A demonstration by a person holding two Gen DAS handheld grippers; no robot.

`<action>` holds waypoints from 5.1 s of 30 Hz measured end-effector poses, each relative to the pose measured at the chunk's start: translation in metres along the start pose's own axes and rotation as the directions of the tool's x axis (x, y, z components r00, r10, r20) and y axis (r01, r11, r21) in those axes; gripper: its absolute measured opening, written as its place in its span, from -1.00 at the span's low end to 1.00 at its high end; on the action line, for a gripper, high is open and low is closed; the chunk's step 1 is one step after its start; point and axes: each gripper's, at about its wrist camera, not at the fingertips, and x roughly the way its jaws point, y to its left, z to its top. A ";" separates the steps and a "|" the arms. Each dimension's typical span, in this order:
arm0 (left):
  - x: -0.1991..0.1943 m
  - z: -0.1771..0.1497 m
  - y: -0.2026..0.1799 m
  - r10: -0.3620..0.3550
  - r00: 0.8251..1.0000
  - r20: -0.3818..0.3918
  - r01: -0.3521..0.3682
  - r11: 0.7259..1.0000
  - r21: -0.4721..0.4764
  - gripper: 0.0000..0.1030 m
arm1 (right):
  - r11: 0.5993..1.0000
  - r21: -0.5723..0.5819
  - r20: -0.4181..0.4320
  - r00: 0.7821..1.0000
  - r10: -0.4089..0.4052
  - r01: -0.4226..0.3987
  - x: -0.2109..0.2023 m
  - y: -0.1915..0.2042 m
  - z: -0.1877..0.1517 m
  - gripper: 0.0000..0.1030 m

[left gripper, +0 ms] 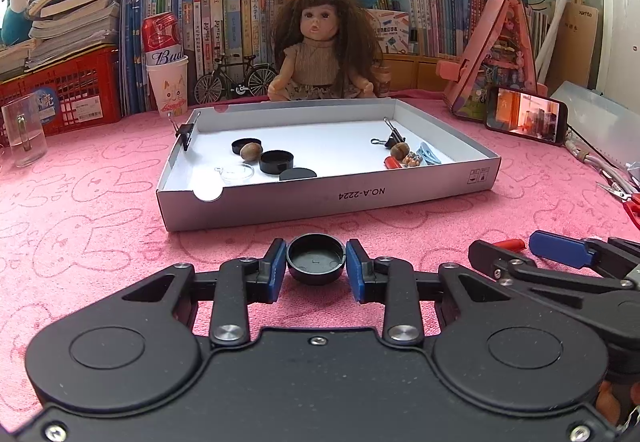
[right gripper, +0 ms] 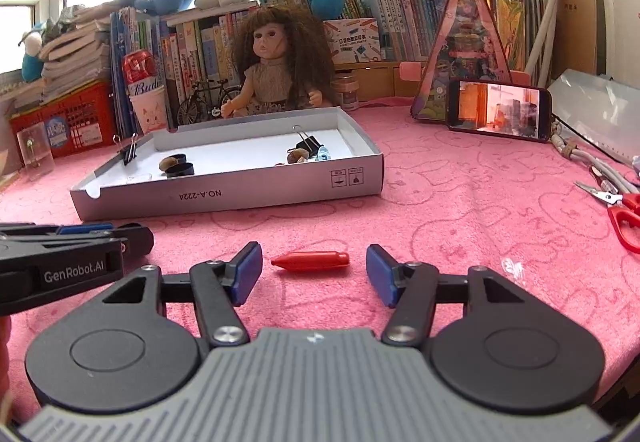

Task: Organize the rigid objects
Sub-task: 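Lift the lid with the left tool while the right tool lifts the crayon, then carry the lid and crayon over the white tray with both tools, then open both tools to drop the lid and crayon into the tray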

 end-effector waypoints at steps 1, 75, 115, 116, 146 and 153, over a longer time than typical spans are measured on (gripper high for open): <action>0.000 0.000 0.001 0.001 1.000 -0.001 -0.001 1.000 -0.002 -0.41 | 1.000 -0.015 0.001 1.000 -0.005 0.005 0.000 0.002 -0.001 0.33; 0.013 0.043 0.008 0.040 0.997 0.063 -0.037 0.998 -0.060 -0.41 | 0.996 -0.056 0.052 0.996 0.073 -0.070 0.024 -0.001 0.051 -0.05; 0.112 0.103 0.072 0.112 0.990 -0.085 -0.123 0.982 -0.141 -0.41 | 0.984 -0.022 0.022 0.984 0.179 -0.179 0.094 -0.008 0.089 -0.05; 0.115 0.104 0.073 0.107 0.990 -0.089 -0.119 0.983 -0.141 -0.41 | 0.982 -0.023 0.020 0.982 0.187 -0.187 0.097 -0.007 0.089 -0.05; 0.148 0.103 0.063 0.125 0.985 -0.121 -0.137 0.985 -0.103 -0.40 | 0.972 -0.092 -0.077 0.975 0.210 -0.217 0.139 0.020 0.097 -0.04; 0.148 0.102 0.062 0.125 0.985 -0.121 -0.138 0.985 -0.105 -0.40 | 0.972 -0.095 -0.081 0.975 0.207 -0.214 0.140 0.021 0.097 -0.03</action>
